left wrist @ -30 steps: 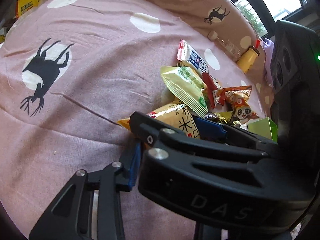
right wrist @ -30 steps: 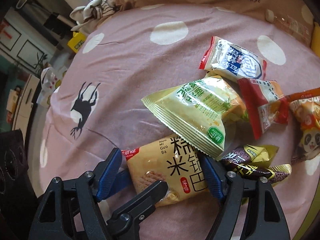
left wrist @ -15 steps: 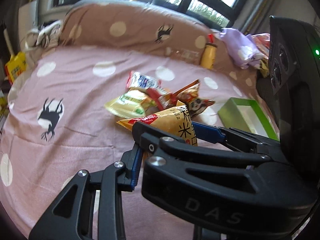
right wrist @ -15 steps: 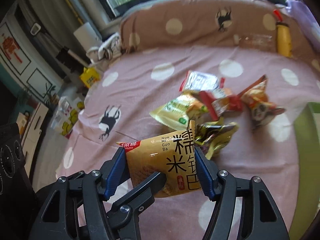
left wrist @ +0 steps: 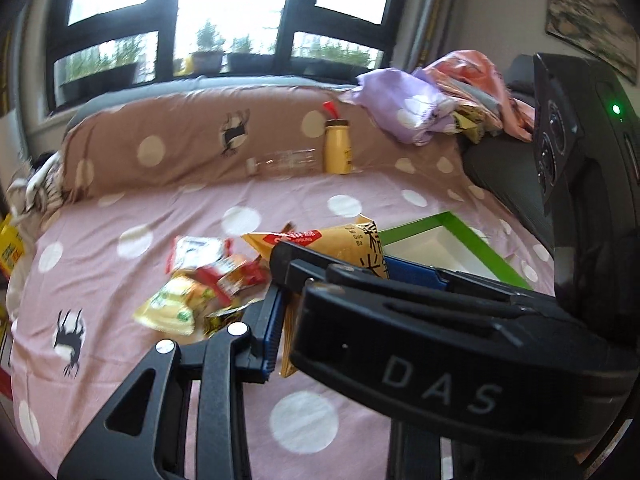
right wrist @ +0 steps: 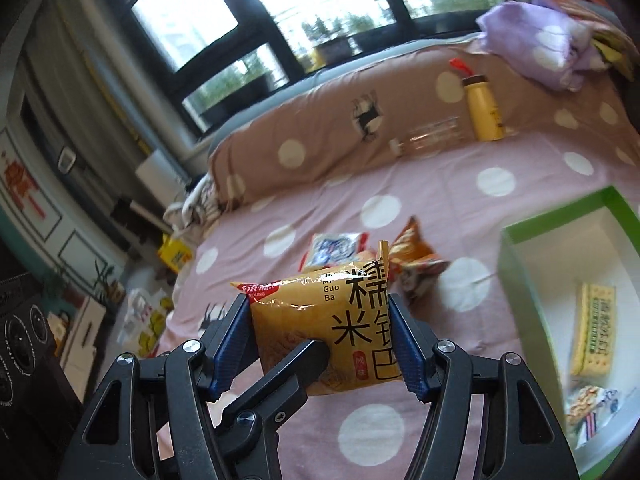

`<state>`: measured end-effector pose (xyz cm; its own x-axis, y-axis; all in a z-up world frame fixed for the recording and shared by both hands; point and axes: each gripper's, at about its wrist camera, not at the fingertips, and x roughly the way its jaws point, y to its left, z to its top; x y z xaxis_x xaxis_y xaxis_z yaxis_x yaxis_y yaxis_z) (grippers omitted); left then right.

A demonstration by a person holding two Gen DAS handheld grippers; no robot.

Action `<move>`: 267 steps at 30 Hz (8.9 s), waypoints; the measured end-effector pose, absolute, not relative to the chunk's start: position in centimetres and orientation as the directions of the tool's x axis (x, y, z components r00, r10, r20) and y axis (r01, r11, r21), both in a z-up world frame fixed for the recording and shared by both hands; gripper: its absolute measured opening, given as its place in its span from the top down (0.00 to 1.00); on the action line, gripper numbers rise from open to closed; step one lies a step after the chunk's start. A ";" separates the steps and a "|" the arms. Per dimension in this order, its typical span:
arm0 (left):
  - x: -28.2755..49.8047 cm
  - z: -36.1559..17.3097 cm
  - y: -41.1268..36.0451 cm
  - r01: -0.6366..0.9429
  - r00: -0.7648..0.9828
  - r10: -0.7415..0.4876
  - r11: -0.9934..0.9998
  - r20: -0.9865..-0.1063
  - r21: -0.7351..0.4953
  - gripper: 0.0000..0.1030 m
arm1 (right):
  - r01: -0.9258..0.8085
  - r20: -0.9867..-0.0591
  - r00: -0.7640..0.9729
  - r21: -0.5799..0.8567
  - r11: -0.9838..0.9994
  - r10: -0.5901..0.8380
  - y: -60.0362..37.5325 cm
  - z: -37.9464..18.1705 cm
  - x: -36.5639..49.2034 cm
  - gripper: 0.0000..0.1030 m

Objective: Organize snacks
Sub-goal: 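Lower the rice-cake bag into the green box and open the right gripper, then move the right gripper back to the gold wrapper in the pile, then grasp the gold wrapper with the right gripper and lift it, then carry the gold wrapper into the green box and open the right gripper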

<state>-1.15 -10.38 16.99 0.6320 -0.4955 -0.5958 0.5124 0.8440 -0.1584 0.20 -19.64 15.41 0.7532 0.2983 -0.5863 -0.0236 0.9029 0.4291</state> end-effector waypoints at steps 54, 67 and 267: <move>2.1 12.2 -26.7 0.704 0.295 -0.679 0.630 -0.672 -0.328 0.71 | 0.572 -0.697 0.709 0.477 0.667 -0.110 -39.2 10.1 -5.5 0.34; 3.2 14.5 -11.5 0.479 0.557 -0.496 0.847 -0.666 -0.231 0.26 | 0.493 -0.684 0.724 0.416 0.764 -0.094 -34.4 11.8 -3.2 0.28; 1.8 6.1 -34.0 0.749 0.160 -0.529 0.615 -0.834 -0.247 0.58 | 0.600 -0.707 0.707 0.619 0.507 0.026 -42.2 5.4 -7.5 0.44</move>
<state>1.81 -33.99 6.14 0.1596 -0.5286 -0.8337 0.7485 0.6154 -0.2469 -7.48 -42.23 5.35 0.7071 0.0257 -0.7067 0.6000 0.5072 0.6187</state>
